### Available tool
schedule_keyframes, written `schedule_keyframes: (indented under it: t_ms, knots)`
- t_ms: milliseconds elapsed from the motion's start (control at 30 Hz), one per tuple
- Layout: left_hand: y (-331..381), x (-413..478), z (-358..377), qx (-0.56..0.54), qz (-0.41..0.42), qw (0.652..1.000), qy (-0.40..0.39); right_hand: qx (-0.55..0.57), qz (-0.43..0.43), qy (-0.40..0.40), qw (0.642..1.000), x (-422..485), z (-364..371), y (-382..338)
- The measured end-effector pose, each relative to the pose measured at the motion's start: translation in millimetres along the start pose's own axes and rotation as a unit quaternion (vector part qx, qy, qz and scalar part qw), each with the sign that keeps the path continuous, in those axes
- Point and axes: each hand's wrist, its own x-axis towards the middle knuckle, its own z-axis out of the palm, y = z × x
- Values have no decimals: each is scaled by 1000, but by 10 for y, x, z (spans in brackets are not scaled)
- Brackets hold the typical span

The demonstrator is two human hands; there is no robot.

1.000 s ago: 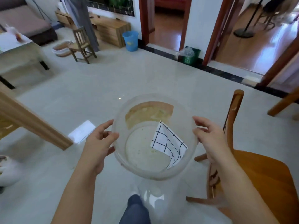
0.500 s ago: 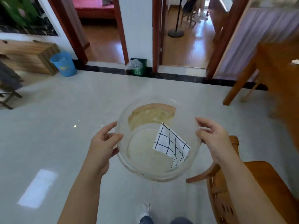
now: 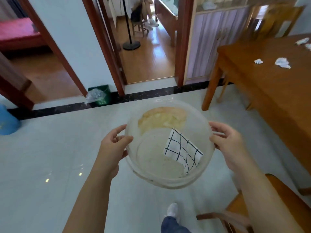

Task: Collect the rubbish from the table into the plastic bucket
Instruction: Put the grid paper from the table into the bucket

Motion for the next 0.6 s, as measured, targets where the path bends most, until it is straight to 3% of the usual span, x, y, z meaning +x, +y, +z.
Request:
schedule_keyframes:
  t_ms: [600]
  knots:
    - [772,2992,1416,32,-90,975,-199,19,41,216,975,2187,21,-277]
